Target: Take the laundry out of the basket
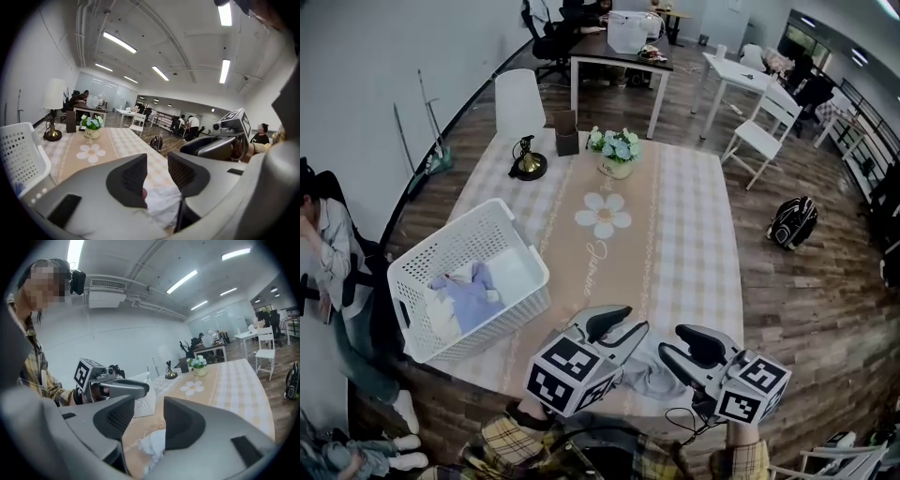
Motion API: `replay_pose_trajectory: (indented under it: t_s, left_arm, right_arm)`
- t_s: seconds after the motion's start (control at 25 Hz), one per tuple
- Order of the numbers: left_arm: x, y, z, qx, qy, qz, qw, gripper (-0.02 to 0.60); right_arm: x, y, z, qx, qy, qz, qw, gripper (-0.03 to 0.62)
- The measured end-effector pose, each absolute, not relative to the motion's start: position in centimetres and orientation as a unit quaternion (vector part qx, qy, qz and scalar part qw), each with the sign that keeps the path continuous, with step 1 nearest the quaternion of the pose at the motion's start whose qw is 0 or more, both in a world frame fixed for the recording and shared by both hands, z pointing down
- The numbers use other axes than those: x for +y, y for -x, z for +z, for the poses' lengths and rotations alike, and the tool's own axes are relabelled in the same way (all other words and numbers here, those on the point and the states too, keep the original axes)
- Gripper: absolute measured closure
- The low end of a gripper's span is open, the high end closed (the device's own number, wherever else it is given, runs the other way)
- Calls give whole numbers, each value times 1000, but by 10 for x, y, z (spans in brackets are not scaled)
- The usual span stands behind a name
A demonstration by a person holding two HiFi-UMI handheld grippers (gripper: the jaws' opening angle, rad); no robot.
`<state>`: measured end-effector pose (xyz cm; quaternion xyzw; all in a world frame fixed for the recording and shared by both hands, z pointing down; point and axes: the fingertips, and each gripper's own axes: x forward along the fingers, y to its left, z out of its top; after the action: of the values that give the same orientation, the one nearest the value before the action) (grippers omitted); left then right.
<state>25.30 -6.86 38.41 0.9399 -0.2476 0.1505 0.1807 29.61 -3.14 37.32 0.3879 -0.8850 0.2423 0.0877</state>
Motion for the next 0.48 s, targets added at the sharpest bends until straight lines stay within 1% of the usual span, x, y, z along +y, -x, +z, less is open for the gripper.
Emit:
replay_pose_trajectory:
  t_s: [0.04,0.08,0.2,0.24,0.28,0.32,0.4,0.48]
  left_arm:
    - [-68,-251,377,-247,-942,140,180,405]
    - [-68,-248,369,-249,-943,130,178,414]
    - [-69,-237,344,-263,-946,101,158,482]
    - [-69,-233,335,-269,-947,92,148,497]
    - [-70,-229,325,-273,-948,82,139,531]
    - [-70,-225,316,-277,-949,71,130,554]
    - [-69,-219,298,-283,-951,49,114,554]
    - [-67,-215,285,-288,-952,31,99,554]
  right_arm:
    - [-32,-292,363,-889,-387,231,81,412]
    - [-34,-289,353,-892,-388,217,75,424]
    - [-37,-279,325,-899,-398,172,61,485]
    - [-38,-275,316,-901,-400,158,57,515]
    - [-38,-271,309,-903,-401,145,53,547]
    - [-37,-267,302,-905,-399,135,50,565]
    - [-35,-257,290,-910,-395,120,46,580]
    - [-32,-249,280,-912,-393,104,46,580]
